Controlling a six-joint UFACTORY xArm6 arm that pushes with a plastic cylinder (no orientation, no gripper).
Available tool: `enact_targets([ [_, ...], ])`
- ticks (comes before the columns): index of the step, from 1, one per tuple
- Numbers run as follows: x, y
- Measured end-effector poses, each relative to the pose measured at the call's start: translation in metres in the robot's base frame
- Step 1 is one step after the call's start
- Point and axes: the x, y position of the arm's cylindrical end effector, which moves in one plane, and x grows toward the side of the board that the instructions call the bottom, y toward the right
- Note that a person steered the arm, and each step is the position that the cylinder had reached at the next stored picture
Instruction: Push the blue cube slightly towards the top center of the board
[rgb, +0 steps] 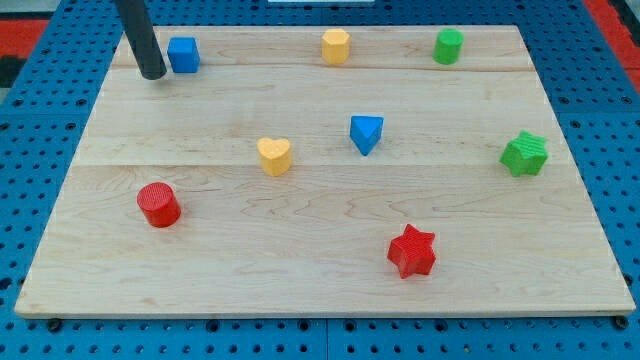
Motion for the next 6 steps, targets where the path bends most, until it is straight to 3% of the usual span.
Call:
enact_targets([
  [2,-0.024,0.005],
  [6,-0.026,0.043],
])
